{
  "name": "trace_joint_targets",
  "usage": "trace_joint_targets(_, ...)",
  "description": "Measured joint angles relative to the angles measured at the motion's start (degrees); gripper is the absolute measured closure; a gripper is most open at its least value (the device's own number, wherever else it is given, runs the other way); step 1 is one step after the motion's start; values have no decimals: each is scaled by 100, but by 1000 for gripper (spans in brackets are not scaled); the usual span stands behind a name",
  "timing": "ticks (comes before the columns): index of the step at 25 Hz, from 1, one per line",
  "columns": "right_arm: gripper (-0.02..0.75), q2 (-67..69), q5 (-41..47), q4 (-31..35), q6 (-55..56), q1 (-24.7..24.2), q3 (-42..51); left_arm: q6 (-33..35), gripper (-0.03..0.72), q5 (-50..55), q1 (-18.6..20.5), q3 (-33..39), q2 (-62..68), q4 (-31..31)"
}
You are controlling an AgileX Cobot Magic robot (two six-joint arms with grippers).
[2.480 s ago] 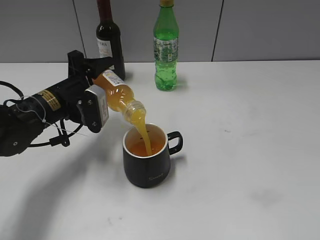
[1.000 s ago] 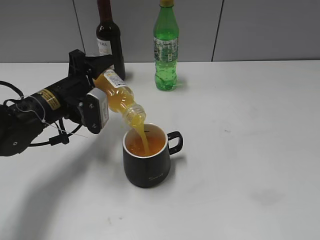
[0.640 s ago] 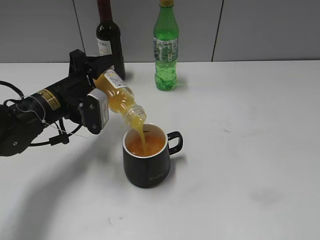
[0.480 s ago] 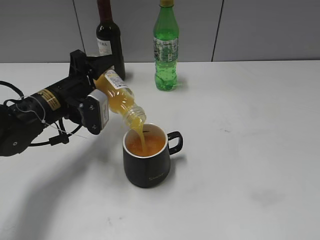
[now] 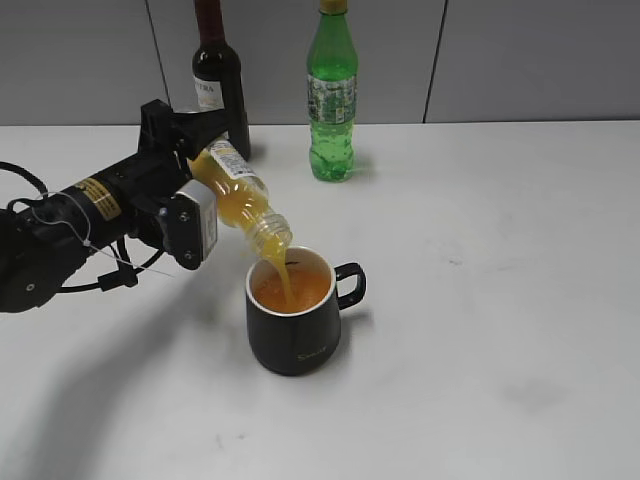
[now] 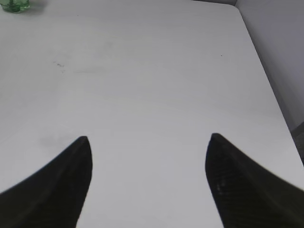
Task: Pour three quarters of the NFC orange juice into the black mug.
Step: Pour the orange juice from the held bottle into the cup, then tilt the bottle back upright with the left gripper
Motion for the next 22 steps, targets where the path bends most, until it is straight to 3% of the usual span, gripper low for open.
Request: trace_joint_targets(22, 174, 0, 0, 0, 0, 0, 0, 17, 216, -5, 0, -6, 0, 0)
